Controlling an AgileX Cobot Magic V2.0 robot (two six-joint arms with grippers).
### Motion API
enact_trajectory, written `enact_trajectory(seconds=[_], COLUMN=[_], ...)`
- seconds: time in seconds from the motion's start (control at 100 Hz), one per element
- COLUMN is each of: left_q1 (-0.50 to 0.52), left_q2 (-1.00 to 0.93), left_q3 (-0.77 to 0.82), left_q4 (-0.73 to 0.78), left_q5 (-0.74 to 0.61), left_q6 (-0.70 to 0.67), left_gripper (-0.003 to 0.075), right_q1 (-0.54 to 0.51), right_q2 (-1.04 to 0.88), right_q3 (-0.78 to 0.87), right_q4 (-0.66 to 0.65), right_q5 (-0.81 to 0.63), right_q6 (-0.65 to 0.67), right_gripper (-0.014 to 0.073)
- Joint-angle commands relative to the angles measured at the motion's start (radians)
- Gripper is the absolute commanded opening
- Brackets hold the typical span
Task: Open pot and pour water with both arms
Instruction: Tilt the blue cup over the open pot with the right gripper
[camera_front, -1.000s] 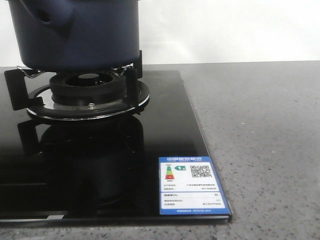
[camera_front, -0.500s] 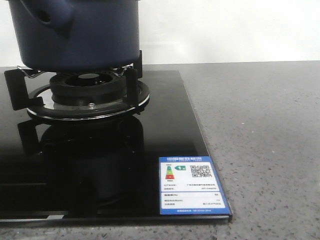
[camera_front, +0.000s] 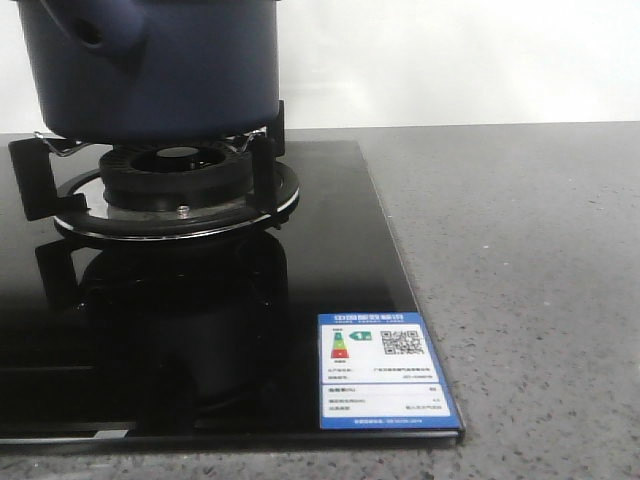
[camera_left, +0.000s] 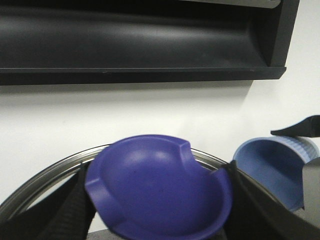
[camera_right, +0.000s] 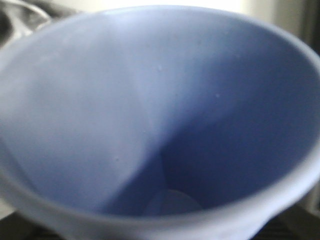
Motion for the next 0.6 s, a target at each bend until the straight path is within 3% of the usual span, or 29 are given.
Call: enact_trajectory(seconds=[0.0, 0.59], left_q1=[0.002, 0.002], left_q2=[-0.014, -0.014], left_q3=[-0.036, -0.036], left_q4=[0.001, 0.003], left_q5=[-0.110, -0.112], left_q6=[0.000, 0.000], left_gripper=[0.0403, 0.0403], right_q1=[0.004, 0.004], right_q2=[-0.047, -0.047], right_q3=[-0.040, -0.040], right_q4=[-0.126, -0.321], right_q5=[-0.062, -0.122], right_q6=[-0.010, -0.010], right_gripper=[0.0367, 0.0367])
